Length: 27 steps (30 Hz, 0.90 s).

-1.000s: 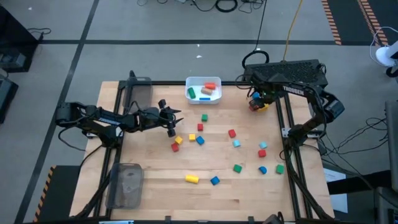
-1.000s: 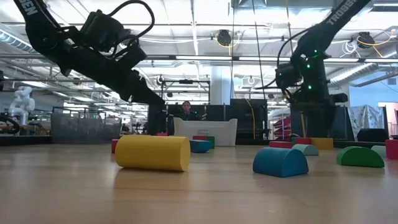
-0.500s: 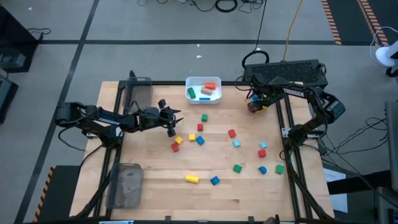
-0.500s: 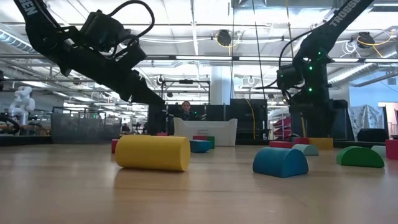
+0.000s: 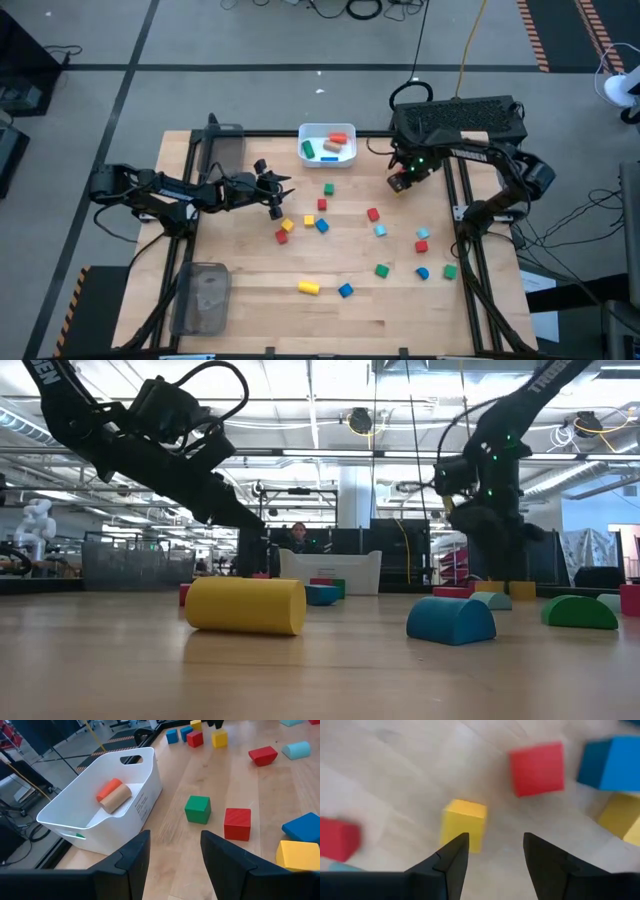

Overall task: Sort blocks by size
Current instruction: Adjust the yellow block, then put the yellow cylinder block into the white bin

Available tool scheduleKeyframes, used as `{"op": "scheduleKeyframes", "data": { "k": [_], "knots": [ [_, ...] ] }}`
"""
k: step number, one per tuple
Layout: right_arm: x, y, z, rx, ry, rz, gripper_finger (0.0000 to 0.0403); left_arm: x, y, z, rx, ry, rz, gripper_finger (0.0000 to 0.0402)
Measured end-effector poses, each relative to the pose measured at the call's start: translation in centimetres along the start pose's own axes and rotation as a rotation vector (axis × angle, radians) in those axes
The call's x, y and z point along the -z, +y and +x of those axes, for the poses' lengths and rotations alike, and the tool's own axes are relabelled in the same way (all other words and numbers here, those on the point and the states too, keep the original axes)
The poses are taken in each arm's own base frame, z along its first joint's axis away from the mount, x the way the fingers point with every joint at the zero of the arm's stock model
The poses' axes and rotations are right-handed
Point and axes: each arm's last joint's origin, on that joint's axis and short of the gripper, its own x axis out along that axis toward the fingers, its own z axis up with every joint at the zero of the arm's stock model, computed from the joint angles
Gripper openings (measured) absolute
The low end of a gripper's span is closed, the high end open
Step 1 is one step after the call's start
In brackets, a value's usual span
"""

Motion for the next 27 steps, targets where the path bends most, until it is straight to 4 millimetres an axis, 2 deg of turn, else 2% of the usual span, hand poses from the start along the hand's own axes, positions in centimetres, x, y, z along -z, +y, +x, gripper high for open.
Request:
{"op": "scheduleKeyframes", "data": {
  "k": [8,18,27],
  "knots": [
    [0.8,3.3,-2.2,-0.061,-0.139,-0.081,0.0176,0.0,0.0,0.0,-0.001,0.001,-0.007,0.0177],
    [3.2,11.1,-2.4,-0.226,-0.299,-0.382,0.0176,-0.1,-0.6,-0.1,0.022,-0.005,-0.044,0.0177],
    [6.5,17.6,-2.8,-0.44,-0.477,-0.635,0.0176,-0.4,-2.8,-0.7,0.238,-0.02,-0.131,0.0177]
  ]
}}
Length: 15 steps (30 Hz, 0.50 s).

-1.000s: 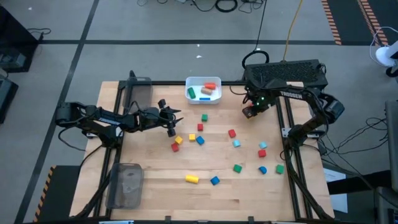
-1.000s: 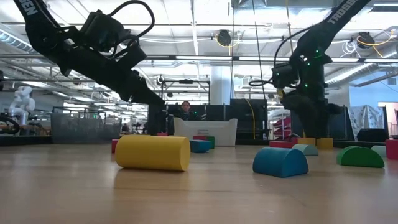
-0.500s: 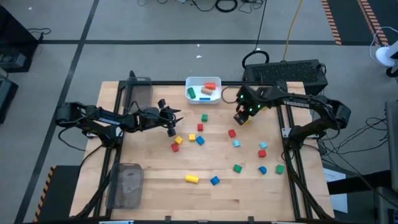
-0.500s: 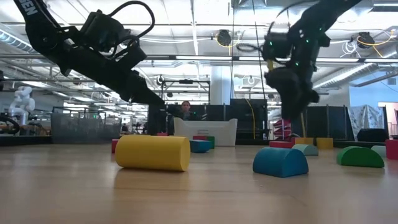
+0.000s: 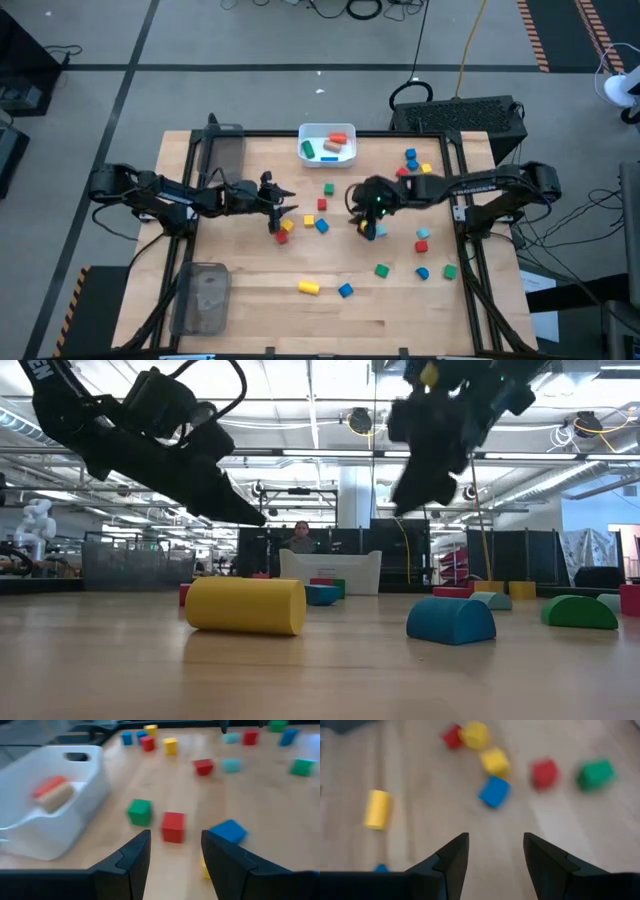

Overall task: Sort blocks by size
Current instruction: Put the yellow cylinder block into the white bin

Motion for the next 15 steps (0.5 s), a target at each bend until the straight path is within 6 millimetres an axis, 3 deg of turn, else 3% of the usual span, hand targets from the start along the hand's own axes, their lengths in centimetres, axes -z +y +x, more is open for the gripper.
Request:
{"op": "scheduleKeyframes", "data": {
  "k": [5,15],
  "knots": [
    [0.1,2.8,1.2,-0.092,-0.073,-0.1,0.0176,-0.1,-2.0,-0.2,0.102,-0.007,-0.021,0.0177],
    [1.7,6.5,4.7,-0.198,-0.102,-0.201,0.0176,-0.1,-7.0,-1.5,0.345,0.003,-0.071,0.0177]
  ]
}}
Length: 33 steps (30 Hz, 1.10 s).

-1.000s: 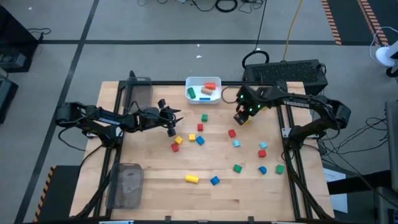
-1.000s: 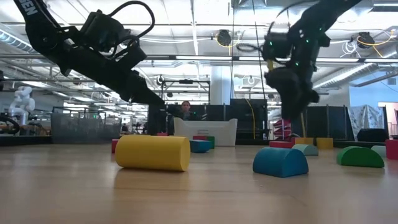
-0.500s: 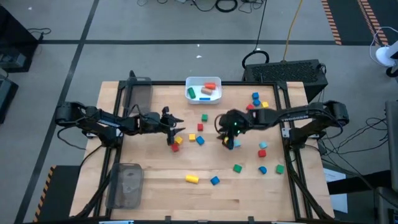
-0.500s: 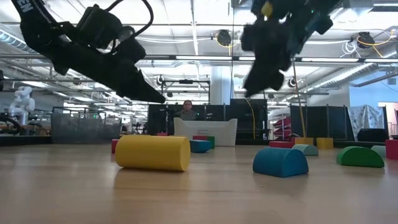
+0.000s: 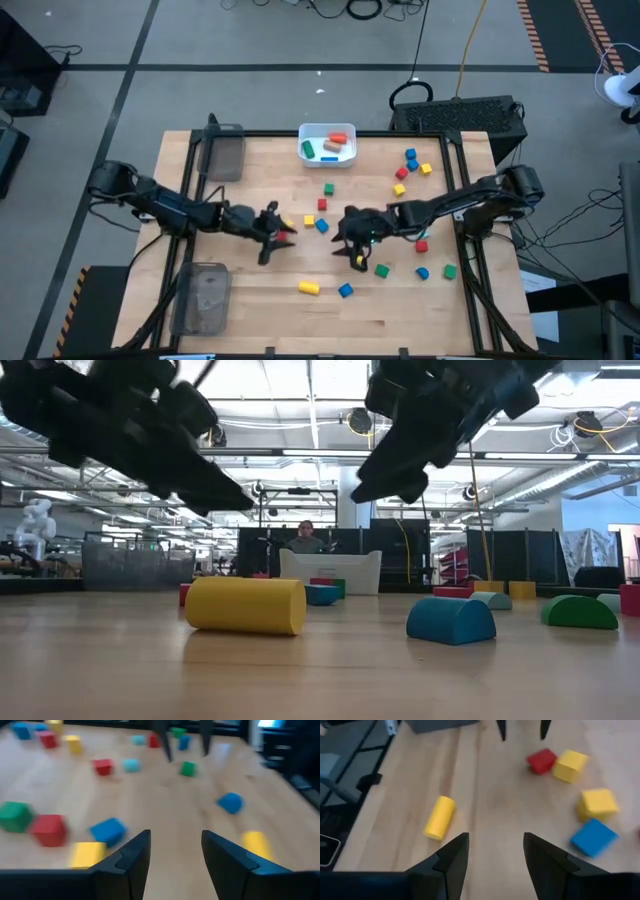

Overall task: Sort blocks by size
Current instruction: Put the yellow cylinder block into the white bin

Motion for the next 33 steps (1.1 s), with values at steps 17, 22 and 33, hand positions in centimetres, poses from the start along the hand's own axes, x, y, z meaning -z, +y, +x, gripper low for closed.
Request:
{"op": "scheduleKeyframes", "data": {
  "k": [17,22,33],
  "knots": [
    [3.2,5.6,8.0,0.093,-0.129,-0.101,0.0176,1.7,-7.0,-1.0,0.041,0.027,-0.053,0.0177],
    [2.8,8.0,9.6,0.173,-0.108,-0.196,0.0176,2.2,-7.8,-1.2,0.018,0.033,-0.059,0.0177],
    [2.5,9.8,10.9,0.166,-0.084,-0.157,0.0192,3.5,-8.3,-0.8,-0.026,0.079,-0.066,0.0177]
  ]
}}
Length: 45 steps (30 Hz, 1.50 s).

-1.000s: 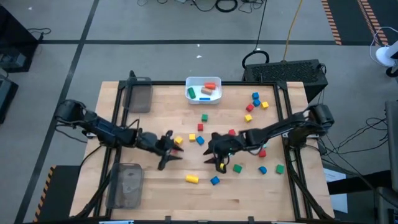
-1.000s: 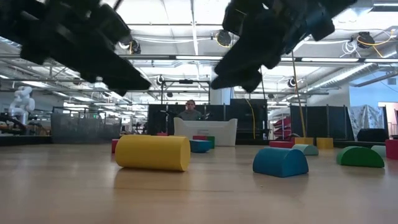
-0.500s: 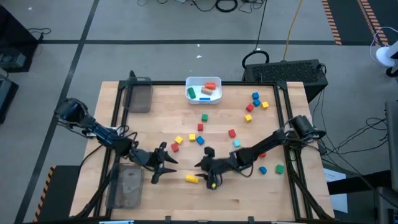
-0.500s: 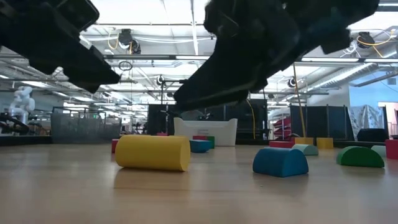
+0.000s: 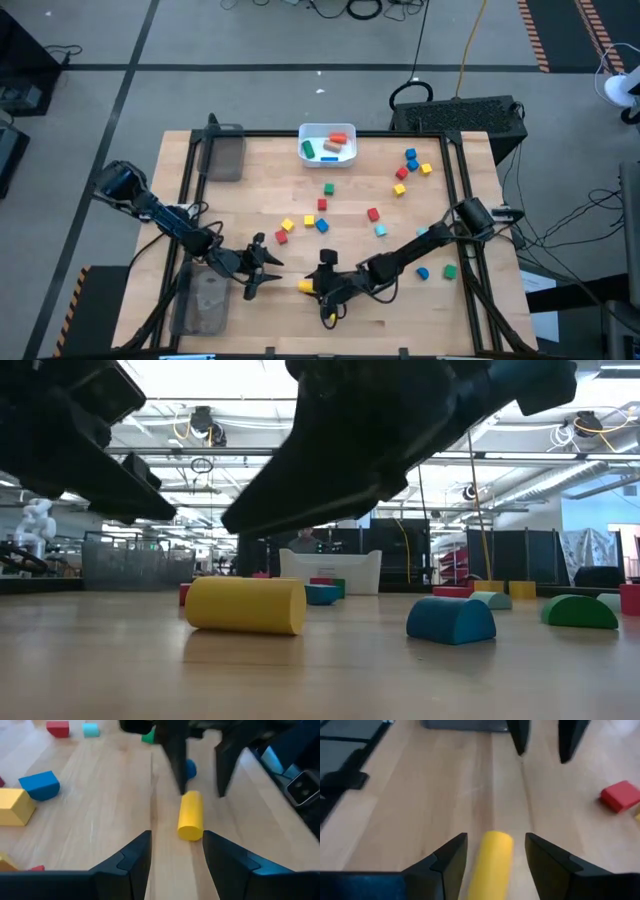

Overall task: Sort blocks by size
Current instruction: Put the yellow cylinder block into the white bin

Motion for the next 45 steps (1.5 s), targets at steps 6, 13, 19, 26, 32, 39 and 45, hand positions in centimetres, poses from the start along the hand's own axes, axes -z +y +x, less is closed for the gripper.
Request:
{"op": "scheduleKeyframes", "data": {
  "k": [6,13,19,26,32,39,45],
  "knots": [
    [0.8,-0.2,0.1,0.015,0.064,0.047,0.0234,0.3,0.1,0.3,-0.026,0.007,0.007,0.0177],
    [2.9,-0.2,1.6,0.036,0.123,0.053,0.0262,0.3,0.2,0.3,-0.074,-0.014,0.007,0.0177],
    [3.4,-0.5,2.2,0.057,0.13,0.107,0.0229,0.2,0.3,0.2,-0.095,-0.023,0.007,0.0177],
    [3.4,-0.6,2.2,0.062,0.126,0.12,0.0119,0.2,0.4,0.3,-0.099,-0.024,-0.042,0.0177],
    [2.5,-1.2,1.9,0.047,0.122,0.167,0.011,0.2,0.4,0.3,-0.113,-0.03,-0.066,0.0177],
    [-0.9,-3.8,0.2,0.059,0.081,0.151,0.011,0.3,0.5,0.3,-0.139,-0.037,-0.12,0.0177],
    [-3.9,-7.3,-1.8,0.084,0.064,0.107,0.011,0.4,0.5,0.3,-0.121,-0.021,-0.141,0.0177]
  ]
}}
